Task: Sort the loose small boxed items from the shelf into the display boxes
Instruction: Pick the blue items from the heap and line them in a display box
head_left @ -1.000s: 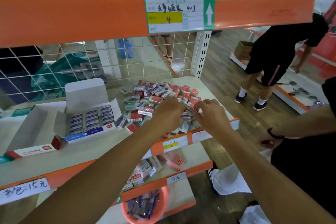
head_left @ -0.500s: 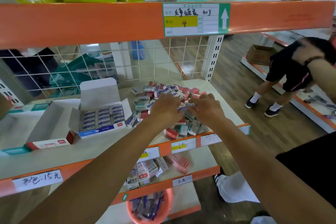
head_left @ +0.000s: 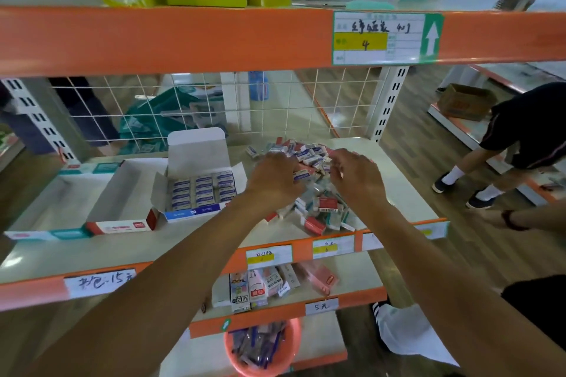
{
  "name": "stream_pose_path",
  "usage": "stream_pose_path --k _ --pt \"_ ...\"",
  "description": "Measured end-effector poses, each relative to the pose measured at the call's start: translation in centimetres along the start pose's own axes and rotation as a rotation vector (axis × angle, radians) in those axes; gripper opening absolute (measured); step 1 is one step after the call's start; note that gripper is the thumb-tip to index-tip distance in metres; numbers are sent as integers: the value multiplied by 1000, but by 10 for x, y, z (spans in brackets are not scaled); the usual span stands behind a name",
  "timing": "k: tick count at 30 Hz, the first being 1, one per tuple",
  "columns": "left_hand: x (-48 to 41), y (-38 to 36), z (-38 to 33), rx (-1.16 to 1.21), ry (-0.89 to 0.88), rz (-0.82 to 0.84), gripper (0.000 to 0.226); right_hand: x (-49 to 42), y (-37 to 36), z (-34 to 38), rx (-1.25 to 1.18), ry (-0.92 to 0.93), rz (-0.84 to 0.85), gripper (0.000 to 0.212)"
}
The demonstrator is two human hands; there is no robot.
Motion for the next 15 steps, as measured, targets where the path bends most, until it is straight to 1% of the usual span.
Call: stream_pose_path --k 4,6,8,11,15 --pt "8 19 26 -58 39 -36 13 -5 -13 31 -247 44 59 24" --pt "13 27 44 -85 77 -48 11 -9 -18 50 -322 79 81 20" --pt "18 35 62 -96 103 -73 14 -14 -24 66 -383 64 109 17" --pt "28 43 90 -128 144 -70 20 -18 -38 86 -406 42 158 14" --pt "40 49 122 -166 215 -59 23 -17 -52 117 -390 112 239 15"
Point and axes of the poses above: each hand's wrist, its own x-axis away from the middle knuckle, its own y-axis out of the back of the hand, z = x × y, the point moved 10 cm from there along -x, towards the middle knuckle, and after that the axes turned 1 degree about z, right-handed, at the moved point
